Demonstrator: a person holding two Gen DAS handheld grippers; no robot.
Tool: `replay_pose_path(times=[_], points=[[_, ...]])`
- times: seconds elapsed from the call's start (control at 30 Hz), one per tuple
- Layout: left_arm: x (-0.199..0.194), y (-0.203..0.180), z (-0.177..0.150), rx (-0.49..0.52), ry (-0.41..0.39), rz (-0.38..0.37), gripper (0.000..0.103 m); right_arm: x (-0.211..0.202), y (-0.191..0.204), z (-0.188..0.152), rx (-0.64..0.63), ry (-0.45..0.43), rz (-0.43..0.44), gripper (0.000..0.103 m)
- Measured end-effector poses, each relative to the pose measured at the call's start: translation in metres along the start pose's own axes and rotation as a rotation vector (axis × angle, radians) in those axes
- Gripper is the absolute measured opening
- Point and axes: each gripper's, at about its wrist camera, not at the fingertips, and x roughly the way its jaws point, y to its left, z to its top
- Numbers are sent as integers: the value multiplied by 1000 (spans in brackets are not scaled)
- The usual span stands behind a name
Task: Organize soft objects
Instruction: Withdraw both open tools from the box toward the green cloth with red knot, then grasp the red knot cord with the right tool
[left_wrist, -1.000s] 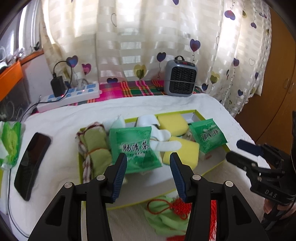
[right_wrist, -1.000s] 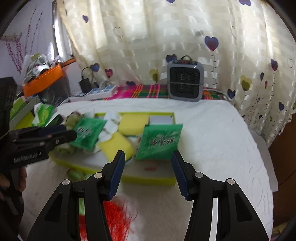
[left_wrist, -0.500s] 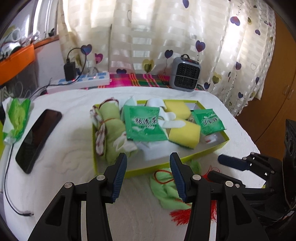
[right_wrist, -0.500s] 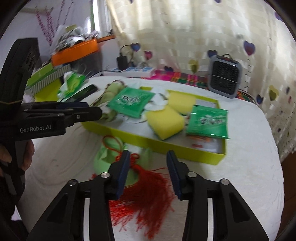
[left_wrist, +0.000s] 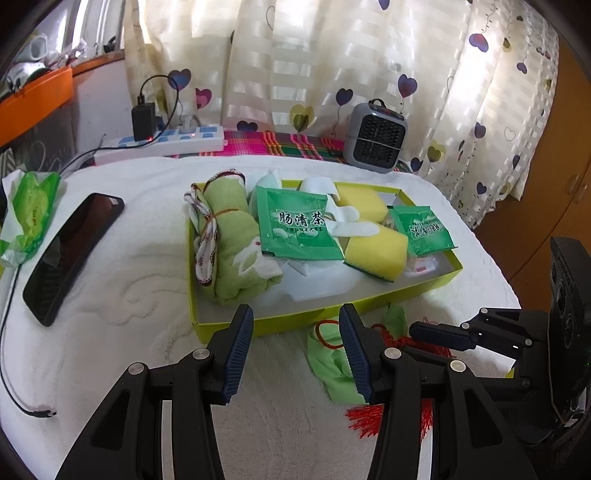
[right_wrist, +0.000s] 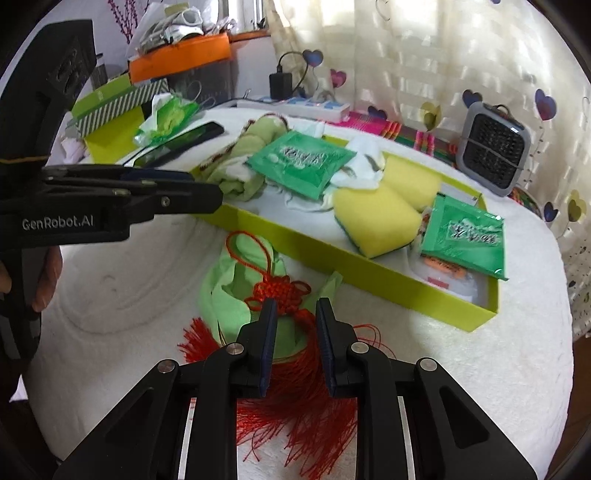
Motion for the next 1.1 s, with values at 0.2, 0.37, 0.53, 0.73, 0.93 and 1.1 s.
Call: replay_pose_path(times=[0.2, 0.37, 0.53, 0.73, 0.93, 1.1], points=[[1, 0, 0, -1, 4, -2, 47, 6, -2, 2, -13, 18, 3, 23], [2, 0, -1, -4, 6, -1, 47, 6, 0, 0, -39, 29, -1, 23], [2, -2, -4, -3, 11, -6, 47, 4, 1, -5, -52, 38, -19, 23], [5, -5, -7, -4, 28, -14, 47, 1, 0, -8, -48, 32, -38, 13], [6, -7, -9, -2, 40, -17, 47, -5, -4, -10, -24, 9, -42, 0], [7, -8, -11, -3, 49, -18, 47, -11, -7, -14, -2, -2, -38, 0]])
